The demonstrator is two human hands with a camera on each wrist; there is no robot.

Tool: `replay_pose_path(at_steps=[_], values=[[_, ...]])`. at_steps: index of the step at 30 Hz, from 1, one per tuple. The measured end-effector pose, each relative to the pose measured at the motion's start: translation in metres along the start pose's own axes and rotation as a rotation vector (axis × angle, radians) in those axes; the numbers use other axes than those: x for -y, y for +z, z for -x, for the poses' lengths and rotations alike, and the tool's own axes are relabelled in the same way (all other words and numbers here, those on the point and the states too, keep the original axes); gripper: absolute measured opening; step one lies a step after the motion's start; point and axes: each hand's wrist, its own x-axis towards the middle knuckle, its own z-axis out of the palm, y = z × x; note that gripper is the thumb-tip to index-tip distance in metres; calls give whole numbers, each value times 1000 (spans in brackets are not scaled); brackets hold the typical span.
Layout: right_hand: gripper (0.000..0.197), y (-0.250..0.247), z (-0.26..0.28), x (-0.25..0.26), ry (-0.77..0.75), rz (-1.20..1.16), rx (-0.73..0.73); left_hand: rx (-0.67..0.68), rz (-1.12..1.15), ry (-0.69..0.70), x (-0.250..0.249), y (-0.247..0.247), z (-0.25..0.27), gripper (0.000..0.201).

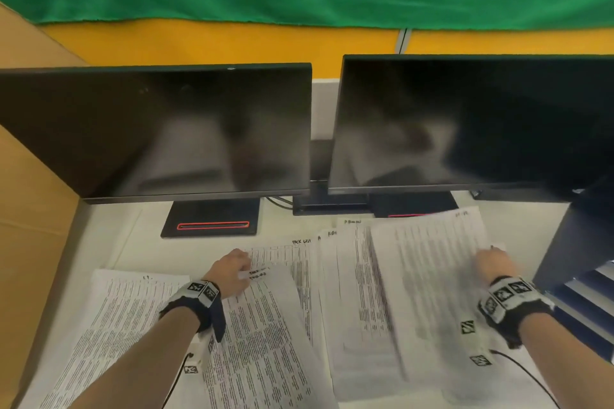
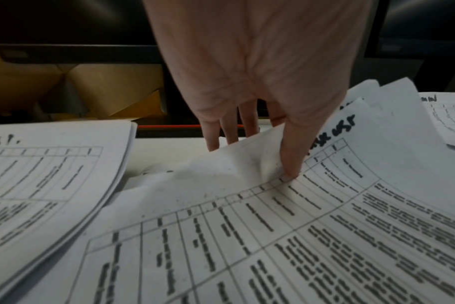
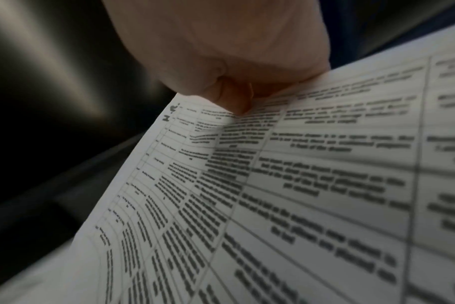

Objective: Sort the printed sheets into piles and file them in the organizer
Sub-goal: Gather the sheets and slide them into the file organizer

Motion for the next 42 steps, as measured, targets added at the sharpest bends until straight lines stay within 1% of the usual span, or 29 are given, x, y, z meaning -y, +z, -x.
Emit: replay_pose_path(at_steps=[2, 4, 5, 8, 10, 12, 13, 15, 18, 19, 20, 21, 22, 24, 26, 28, 31, 34, 36, 37, 38, 39, 41, 42], values=[[37, -11, -18, -22, 56, 182, -8, 7, 3, 1, 1, 0, -1, 29], [35, -18, -19, -32, 145, 240, -91, 14, 8, -6, 1, -1, 1, 30], [35, -19, -15, -34, 160, 264, -134, 18, 9, -12, 1, -2, 1, 32], [41, -14, -5, -40, 124, 318, -238, 39, -19, -19, -3, -4, 2, 40], [53, -6, 2, -39, 107, 336, -306, 30, -80, -13, -9, -6, 0, 40], [74, 6, 18, -25, 94, 377, -353, 20, -178, 5, -15, -9, -3, 34], [78, 16, 28, -14, 34, 391, -351, 29, -233, 20, -20, -11, -5, 30], [73, 48, 54, 9, -182, 397, -294, 82, -294, 39, -27, -16, -12, 26], [58, 106, 103, 33, -622, 351, -160, 167, -354, 34, -35, -18, -22, 26], [50, 122, 120, 38, -774, 316, -84, 177, -376, 28, -37, -18, -24, 28], [44, 137, 136, 40, -888, 290, 16, 174, -389, 22, -39, -18, -24, 29], [39, 150, 152, 41, -954, 264, 117, 155, -393, 19, -40, -19, -23, 31], [36, 160, 167, 42, -971, 242, 207, 113, -388, 26, -41, -19, -21, 30], [34, 174, 188, 43, -928, 248, 327, -19, -356, 62, -42, -21, -17, 24], [46, 184, 195, 47, -872, 321, 402, -152, -284, 106, -42, -23, -12, 19], [57, 188, 194, 52, -807, 338, 465, -230, -176, 123, -42, -26, -8, 20], [70, 192, 188, 60, -692, 217, 520, -278, -97, 161, -42, -31, 0, 18], [95, 190, 182, 67, -499, -49, 528, -307, -23, 219, -45, -38, 12, 12], [106, 192, 171, 72, -449, -148, 563, -308, 33, 243, -51, -45, 20, 9], [106, 198, 161, 71, -444, -161, 583, -314, 62, 259, -53, -50, 22, 8], [97, 202, 155, 73, -429, -175, 611, -321, 96, 271, -56, -57, 26, 6], [82, 199, 156, 76, -419, -216, 641, -323, 130, 275, -58, -63, 29, 5], [50, 179, 169, 88, -372, -383, 729, -339, 175, 270, -64, -77, 35, 5], [40, 170, 175, 94, -352, -447, 786, -360, 185, 254, -67, -84, 38, 4]])
